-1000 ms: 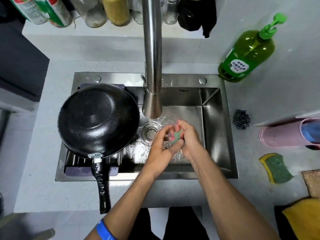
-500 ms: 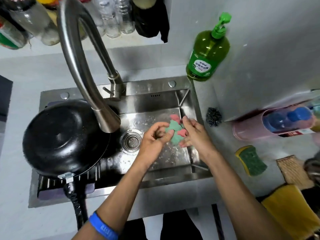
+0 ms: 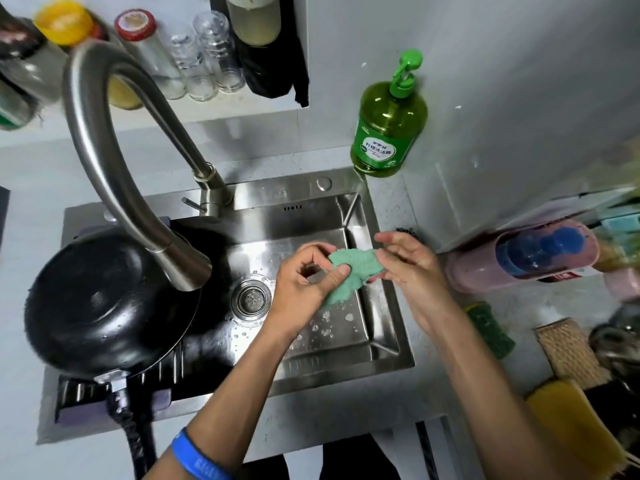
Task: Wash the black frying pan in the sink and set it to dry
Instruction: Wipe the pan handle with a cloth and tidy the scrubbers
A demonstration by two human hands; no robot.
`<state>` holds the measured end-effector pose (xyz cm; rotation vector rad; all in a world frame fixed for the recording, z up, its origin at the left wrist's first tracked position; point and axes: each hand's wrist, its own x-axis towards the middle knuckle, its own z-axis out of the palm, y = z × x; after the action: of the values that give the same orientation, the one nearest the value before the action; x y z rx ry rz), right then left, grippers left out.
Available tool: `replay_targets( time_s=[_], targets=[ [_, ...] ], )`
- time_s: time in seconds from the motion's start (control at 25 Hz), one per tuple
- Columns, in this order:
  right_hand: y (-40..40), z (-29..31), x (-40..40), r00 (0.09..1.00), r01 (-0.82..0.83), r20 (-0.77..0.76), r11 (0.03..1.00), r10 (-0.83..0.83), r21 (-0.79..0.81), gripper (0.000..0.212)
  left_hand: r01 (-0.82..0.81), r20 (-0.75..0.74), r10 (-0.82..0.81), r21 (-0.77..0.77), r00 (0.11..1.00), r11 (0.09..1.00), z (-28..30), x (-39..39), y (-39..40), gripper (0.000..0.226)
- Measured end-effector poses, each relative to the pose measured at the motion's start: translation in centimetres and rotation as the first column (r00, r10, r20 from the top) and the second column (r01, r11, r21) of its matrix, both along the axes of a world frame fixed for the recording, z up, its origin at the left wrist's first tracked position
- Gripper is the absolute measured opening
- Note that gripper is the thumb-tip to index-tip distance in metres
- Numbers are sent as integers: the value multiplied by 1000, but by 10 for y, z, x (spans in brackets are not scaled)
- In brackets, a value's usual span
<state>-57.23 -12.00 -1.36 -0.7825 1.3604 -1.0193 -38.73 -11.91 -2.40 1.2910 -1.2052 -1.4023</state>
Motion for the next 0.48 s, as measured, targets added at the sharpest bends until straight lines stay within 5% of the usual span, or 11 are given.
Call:
replay_targets(
  time_s=[0.16,0.32,0.4,0.48],
  targets=[
    [0,4,-12,996,-84,12,996,85,-41,20,75,32,-74,-57,997,996,8,-2,-11,31],
    [2,8,-30,860,-373,-370,928,351,14,10,249,145,-233,-100,962,963,13,-11,-25,30],
    [5,8,-41,835,-350,-449,937,318,11,8,356,257,-332,-56,908,933,14,-15,-31,37],
    [10,12,-50,914,-232,-341,973,219,5,5,457,423,-409,-12,808,890,11,-15,-37,30]
  ],
)
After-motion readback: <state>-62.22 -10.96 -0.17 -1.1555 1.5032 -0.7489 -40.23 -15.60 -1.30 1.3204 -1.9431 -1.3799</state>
